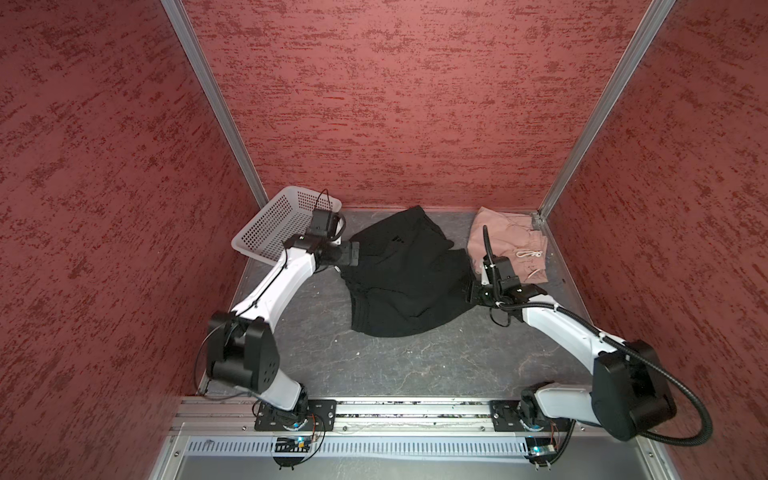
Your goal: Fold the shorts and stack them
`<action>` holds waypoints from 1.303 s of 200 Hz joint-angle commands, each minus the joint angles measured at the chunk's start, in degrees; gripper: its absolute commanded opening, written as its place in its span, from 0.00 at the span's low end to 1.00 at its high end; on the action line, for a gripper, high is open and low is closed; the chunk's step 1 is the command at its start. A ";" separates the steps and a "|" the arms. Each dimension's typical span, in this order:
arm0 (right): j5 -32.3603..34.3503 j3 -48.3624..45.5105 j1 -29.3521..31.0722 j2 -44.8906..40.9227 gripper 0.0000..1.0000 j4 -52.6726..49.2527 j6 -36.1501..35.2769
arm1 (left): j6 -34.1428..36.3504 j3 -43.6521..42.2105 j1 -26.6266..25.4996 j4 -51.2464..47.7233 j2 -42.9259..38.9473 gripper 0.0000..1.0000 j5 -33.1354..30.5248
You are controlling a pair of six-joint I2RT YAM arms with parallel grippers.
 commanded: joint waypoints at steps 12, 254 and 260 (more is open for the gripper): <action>0.72 4.32 -3.48 4.71 0.65 3.52 -4.22 | -9.16 -16.18 -1.88 6.43 -7.13 0.97 10.11; -8.39 -11.25 -5.37 -12.70 0.00 -3.34 9.07 | -15.99 -28.29 -7.23 -0.99 -15.99 0.03 3.03; -8.58 -11.75 -5.34 -13.15 0.00 -3.90 9.33 | -16.19 -28.39 -7.41 -1.67 -16.92 0.05 3.20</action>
